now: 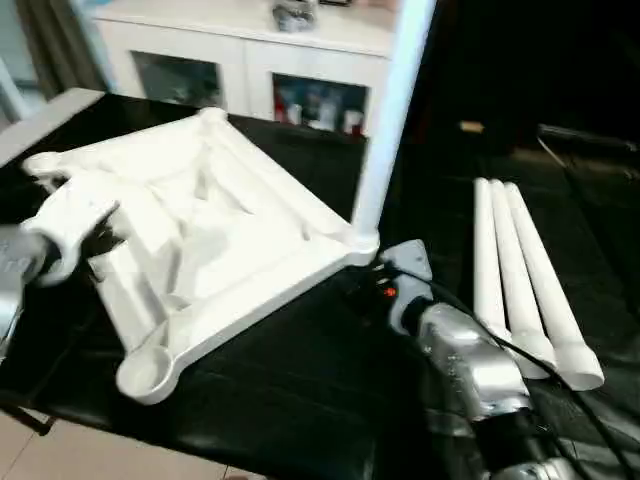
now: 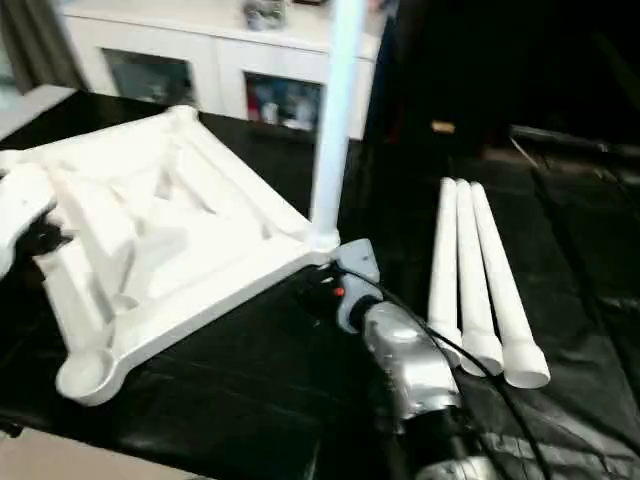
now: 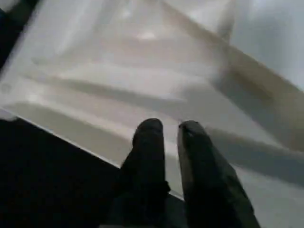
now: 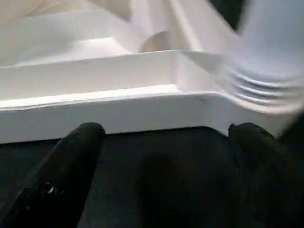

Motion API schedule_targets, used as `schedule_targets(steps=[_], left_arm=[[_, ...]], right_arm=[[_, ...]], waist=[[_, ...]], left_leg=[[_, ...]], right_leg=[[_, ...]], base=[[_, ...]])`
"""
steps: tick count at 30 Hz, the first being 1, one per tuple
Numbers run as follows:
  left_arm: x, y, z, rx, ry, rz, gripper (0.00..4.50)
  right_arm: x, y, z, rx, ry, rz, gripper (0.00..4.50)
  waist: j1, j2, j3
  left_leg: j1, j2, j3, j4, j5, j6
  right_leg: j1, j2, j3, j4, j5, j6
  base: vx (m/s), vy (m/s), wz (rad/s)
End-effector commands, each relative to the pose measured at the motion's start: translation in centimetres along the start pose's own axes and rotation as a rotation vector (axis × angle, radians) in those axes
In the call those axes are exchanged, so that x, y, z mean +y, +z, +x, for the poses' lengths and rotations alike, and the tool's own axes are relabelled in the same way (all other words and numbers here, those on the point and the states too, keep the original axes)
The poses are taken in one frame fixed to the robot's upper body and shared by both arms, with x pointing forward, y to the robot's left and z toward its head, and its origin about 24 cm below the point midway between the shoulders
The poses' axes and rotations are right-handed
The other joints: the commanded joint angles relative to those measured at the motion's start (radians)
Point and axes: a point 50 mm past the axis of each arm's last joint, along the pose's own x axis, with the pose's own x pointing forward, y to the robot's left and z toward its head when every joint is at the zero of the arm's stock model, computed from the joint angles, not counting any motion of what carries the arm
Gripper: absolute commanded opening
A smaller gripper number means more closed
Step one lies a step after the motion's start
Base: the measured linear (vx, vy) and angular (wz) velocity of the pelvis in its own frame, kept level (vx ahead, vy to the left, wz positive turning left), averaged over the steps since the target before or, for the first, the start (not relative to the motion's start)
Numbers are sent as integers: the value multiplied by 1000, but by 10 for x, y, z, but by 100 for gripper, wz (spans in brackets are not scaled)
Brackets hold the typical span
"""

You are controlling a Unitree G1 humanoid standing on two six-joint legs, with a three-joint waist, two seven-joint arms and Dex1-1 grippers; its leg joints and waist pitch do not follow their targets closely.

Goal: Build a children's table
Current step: Rotate table base

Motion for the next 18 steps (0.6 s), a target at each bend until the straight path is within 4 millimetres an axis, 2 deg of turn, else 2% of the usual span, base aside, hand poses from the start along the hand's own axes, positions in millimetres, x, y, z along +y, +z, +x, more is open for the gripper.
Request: schedule_targets(steps=[1, 2, 4, 6, 7, 8, 10, 13, 14, 16, 18], left_arm=[[-7, -1, 5, 13, -33, 15, 51], [-12, -1, 11, 8, -42, 12, 29], [-16, -1, 15, 22, -67, 11, 21], [-21, -9, 18, 88, -99, 38, 5], [-22, -11, 18, 102, -104, 46, 5], [-26, -17, 18, 151, -133, 68, 5], [-31, -20, 16, 185, -184, 72, 5], [-43, -21, 13, 211, -287, 92, 5], [-51, -20, 12, 208, -348, 95, 5], [-57, -17, 13, 192, -396, 89, 5], [-67, -8, 13, 145, -466, 79, 5]], right_arm=[[-6, 1, 0, 12, -16, -22, 450], [-7, 2, 3, 15, -19, -18, 450], [-7, 3, 5, 15, -23, -20, 450], [-7, 4, 9, 21, -26, -24, 450], [-7, 4, 10, 22, -27, -25, 450], [-7, 5, 13, 28, -34, -28, 450], [-6, 4, 18, 38, -38, -28, 450], [-4, 2, 25, 55, -39, -27, 450], [-3, 1, 28, 61, -41, -24, 450], [-3, 0, 30, 73, -54, -19, 450], [-4, 0, 33, 84, -69, -26, 450]], waist=[[-4, 28, -51], [-4, 28, -52], [-4, 26, -57], [-6, 30, -60], [-7, 29, -61], [-10, 31, -59], [-14, 29, -54], [-18, 28, -52], [-19, 31, -52], [-21, 29, -51], [-21, 32, -49]], left_leg=[[12, 36, -17, -86, -271, -22], [10, 35, -17, -86, -265, -24], [6, 34, -17, -84, -236, -23], [3, 33, -16, -82, -199, -22], [2, 33, -16, -81, -196, -22], [2, 31, -16, -81, -204, -23], [-2, 29, -16, -81, -226, -23], [3, 31, -16, -80, -240, -22], [3, 32, -18, -81, -245, -21], [7, 31, -16, -80, -251, -21], [8, 31, -17, -81, -266, -23]], right_leg=[[43, -88, 77, -78, -388, -91], [45, -87, 78, -75, -372, -94], [50, -88, 79, -68, -330, -106], [52, -86, 81, -58, -266, -126], [52, -86, 81, -57, -256, -131], [51, -85, 80, -57, -260, -135], [55, -89, 82, -62, -312, -131], [50, -90, 83, -68, -367, -129], [50, -91, 83, -67, -380, -130], [47, -88, 83, -69, -389, -129], [46, -88, 82, -71, -405, -124]], base=[[0, 0, 0], [0, 0, 0], [0, 0, 0], [0, 0, 0], [0, 0, 0], [0, 0, 0], [0, 0, 0], [0, 0, 0], [0, 0, 0], [0, 0, 0], [0, 0, 0]])
